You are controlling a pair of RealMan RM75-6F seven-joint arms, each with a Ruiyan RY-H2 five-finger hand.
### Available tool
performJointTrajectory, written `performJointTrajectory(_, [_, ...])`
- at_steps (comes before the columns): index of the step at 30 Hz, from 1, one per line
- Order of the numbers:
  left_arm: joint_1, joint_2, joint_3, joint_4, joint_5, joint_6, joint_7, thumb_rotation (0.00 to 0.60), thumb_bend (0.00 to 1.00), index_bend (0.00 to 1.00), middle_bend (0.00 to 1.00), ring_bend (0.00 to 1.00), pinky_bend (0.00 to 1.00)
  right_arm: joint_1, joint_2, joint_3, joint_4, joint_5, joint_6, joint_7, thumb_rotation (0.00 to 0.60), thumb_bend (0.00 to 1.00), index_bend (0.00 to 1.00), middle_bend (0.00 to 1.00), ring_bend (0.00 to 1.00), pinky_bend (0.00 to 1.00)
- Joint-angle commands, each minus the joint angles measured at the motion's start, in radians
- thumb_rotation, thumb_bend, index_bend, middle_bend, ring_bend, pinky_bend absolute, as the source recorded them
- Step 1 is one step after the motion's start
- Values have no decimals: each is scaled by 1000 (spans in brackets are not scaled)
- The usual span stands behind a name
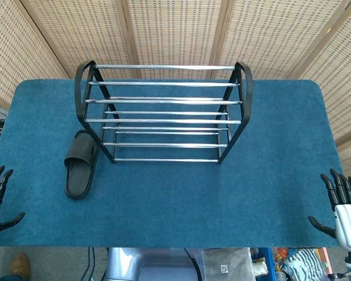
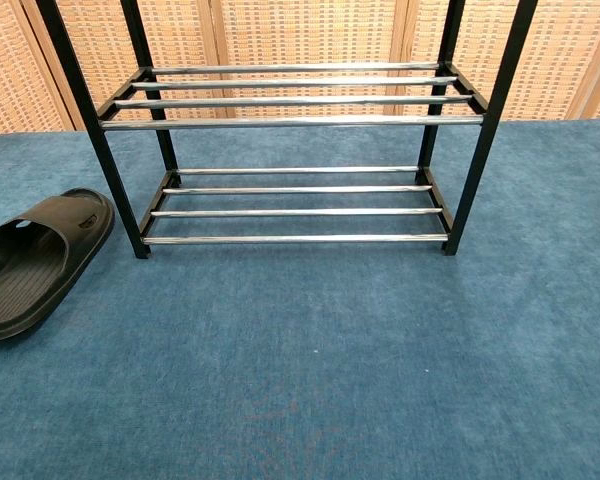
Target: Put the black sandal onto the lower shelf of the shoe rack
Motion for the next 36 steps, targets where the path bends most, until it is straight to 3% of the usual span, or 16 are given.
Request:
performJointTrajectory(1, [-1,2,0,-1,-1,-3,-3,600,156,0,0,0,0,1,2,0,-5,3,-5,8,600,0,0,0,0,0])
performJointTrajectory(9, [-14,7,-1,12,6,-24,-24,600,156,0,0,0,0,0,4,1,-7,7,-6,19,600,0,0,0,0,0])
performJointTrajectory(12, [-73,7,-11,101,54,-83,-41,600,149,0,0,0,0,-1,2,8,-14,25,-6,22,600,0,0,0,0,0])
performJointTrajectory(15, [-191,2,6,304,217,-173,-104,600,118,0,0,0,0,1,-7,16,-14,38,-8,3,600,0,0,0,0,0])
performJointTrajectory(17, [-274,-48,50,514,383,-169,-256,600,113,0,0,0,0,4,-12,20,-16,41,-10,-7,600,0,0,0,0,0])
performJointTrajectory(19, [-316,-97,85,678,464,-151,-353,600,113,0,0,0,0,5,-18,26,-16,44,-4,-25,600,0,0,0,0,0])
performJointTrajectory(26, [-432,-322,155,1237,612,-40,-525,600,114,0,0,0,0,10,-38,42,-16,92,-23,-74,600,0,0,0,0,0])
performJointTrajectory(36, [-553,-463,257,1576,685,7,-563,600,117,0,0,0,0,30,-52,60,-15,168,-82,-106,600,0,0,0,0,0])
